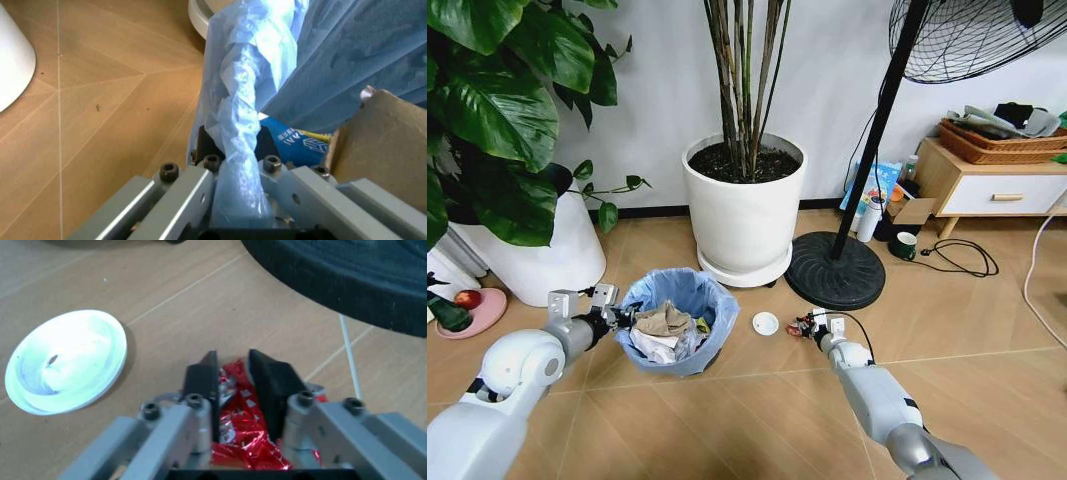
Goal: Pick up the trash bin and place the garbage on the floor into it.
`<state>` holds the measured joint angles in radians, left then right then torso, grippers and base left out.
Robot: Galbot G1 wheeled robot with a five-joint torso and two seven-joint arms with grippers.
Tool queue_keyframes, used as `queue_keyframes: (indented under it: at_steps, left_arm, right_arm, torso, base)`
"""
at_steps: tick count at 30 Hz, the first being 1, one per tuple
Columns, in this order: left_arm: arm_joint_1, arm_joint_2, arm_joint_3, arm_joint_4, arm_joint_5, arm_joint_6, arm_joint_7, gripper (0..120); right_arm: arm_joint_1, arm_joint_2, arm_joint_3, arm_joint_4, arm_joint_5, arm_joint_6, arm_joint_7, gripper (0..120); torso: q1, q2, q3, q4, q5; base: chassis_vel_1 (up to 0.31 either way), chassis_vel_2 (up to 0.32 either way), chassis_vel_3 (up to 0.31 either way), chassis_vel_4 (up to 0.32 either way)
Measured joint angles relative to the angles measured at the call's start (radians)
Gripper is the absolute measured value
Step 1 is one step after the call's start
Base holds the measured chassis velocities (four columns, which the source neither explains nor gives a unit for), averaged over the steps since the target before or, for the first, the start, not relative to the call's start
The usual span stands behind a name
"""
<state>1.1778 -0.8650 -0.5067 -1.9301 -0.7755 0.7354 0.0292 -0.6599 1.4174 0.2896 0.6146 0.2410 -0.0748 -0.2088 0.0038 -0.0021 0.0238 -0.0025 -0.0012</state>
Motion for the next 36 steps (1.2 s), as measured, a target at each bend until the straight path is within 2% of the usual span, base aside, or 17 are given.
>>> queue_keyframes:
  at_steps: [1,4,6,16,36]
  left_arm:
    - [0.0,0.0,0.0,0.0,0.0,0.0,0.0,0]
    - [0.0,0.0,0.0,-0.002,0.0,0.0,0.0,0]
    - [0.0,0.0,0.0,-0.003,0.0,0.0,0.0,0]
    - [0.007,0.0,-0.002,-0.007,0.0,0.0,0.0,0]
    - [0.035,0.001,-0.021,-0.013,0.002,0.0,0.003,0]
  right_arm:
    - [0.0,0.0,0.0,0.0,0.0,0.0,0.0,14]
    - [-0.008,0.0,0.0,0.003,-0.001,0.0,-0.002,0]
    - [-0.01,0.0,0.0,0.007,-0.001,0.0,-0.002,0]
    - [-0.047,-0.012,0.01,0.077,0.002,-0.002,0.006,0]
    - [-0.203,-0.074,0.001,0.489,-0.024,0.002,0.029,0]
  torso:
    - [0.0,0.0,0.0,0.0,0.0]
    - [0.0,0.0,0.0,-0.0005,0.0003]
    - [0.0,0.0,0.0,0.0005,0.0003]
    - [0.0,0.0,0.0,0.0002,0.0008]
    - [0.0,-0.001,0.0,0.0001,0.0005]
  base:
    - [0.0,0.0,0.0,0.0]
    - [0.0,0.0,0.0,0.0]
    - [0.0,0.0,0.0,0.0]
    - [0.0,0.0,0.0,0.0]
    - [0.0,0.0,0.0,0.0]
